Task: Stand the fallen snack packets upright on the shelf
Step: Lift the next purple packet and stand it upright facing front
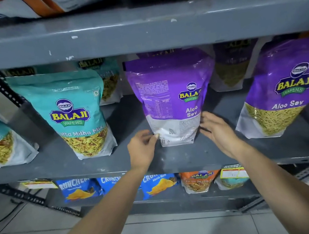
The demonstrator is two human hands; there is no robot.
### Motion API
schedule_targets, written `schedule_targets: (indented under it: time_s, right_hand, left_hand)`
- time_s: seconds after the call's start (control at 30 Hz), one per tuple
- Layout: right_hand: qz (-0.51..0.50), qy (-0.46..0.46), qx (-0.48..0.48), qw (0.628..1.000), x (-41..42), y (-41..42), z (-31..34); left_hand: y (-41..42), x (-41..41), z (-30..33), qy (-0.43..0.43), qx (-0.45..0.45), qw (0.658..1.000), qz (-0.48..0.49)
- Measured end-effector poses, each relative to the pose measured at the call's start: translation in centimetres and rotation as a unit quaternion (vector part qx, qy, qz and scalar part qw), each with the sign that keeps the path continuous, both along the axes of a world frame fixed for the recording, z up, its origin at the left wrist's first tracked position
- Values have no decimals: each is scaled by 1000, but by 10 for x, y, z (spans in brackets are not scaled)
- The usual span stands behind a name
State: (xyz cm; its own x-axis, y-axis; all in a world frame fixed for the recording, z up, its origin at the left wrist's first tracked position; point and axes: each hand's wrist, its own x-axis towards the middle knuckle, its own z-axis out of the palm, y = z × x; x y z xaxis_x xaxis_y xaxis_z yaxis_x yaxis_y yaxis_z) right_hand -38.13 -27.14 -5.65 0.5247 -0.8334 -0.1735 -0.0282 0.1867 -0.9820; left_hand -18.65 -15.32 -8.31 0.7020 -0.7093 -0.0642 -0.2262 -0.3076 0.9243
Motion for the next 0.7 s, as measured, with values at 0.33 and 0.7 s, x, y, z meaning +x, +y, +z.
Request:
schedule_targets:
  time_s: [0.33, 0.7]
  right_hand:
    - [-17, 21, -10, 1000, 18, 3, 0]
    - [-31, 56, -76, 995, 17, -14, 8]
  left_hand:
    - [-10, -21, -9, 59, -30, 971, -230]
    - [-30, 12, 17, 46, 12, 976, -214]
